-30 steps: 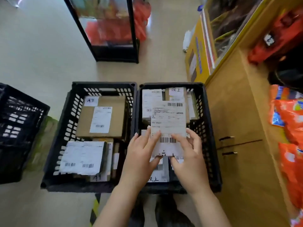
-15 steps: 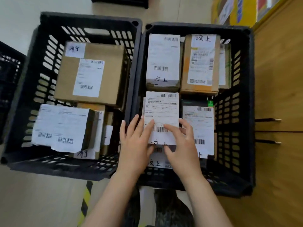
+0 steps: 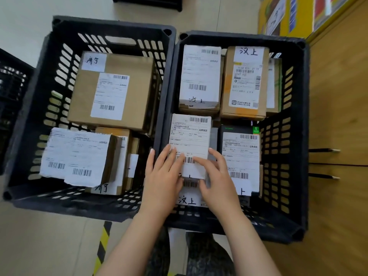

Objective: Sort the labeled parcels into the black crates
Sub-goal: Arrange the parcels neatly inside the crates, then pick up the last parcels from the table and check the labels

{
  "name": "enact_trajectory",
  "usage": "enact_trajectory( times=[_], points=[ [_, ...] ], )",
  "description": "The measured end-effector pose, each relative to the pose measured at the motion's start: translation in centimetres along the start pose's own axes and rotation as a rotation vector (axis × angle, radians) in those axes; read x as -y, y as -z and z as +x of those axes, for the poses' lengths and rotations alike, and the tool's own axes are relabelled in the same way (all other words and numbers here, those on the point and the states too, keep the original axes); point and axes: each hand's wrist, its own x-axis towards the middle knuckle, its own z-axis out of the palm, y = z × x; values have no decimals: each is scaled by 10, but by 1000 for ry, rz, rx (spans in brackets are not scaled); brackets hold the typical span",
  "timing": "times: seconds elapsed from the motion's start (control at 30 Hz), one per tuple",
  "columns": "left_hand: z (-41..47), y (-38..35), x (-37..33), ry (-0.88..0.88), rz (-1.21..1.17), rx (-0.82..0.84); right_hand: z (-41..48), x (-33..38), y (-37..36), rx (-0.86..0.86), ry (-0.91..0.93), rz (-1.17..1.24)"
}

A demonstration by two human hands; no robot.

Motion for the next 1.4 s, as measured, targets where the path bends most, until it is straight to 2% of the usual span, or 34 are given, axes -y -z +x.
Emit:
enact_trajectory(
  times=[0.17,0.33,0.47,0.73,0.83,1.07,1.2,1.4],
  points=[
    [0,13,0,-30,-36,44,-6,6,14,58,-37,-10],
    [3,61,3,-51,-136,9,-16,53,43,46,12,-64],
    [7,140,3,-93,-166,-52,-35,117,81,-32,110,-98],
    [-18,330,-13,-147,-171,-369,-92,270,174,-233,391,-134],
    [-35,383,-23,-86,-186,-486,-107,316,201,-255,538,-158],
    [-87,449,-48,147,-127,-679,-135,384,230,-152,841,-214],
    [-137,459,-49,325,-82,-765,-155,407,218,-7,973,-224],
    [-228,463,-43,625,-30,-857,-199,438,163,219,1161,-294]
  ],
)
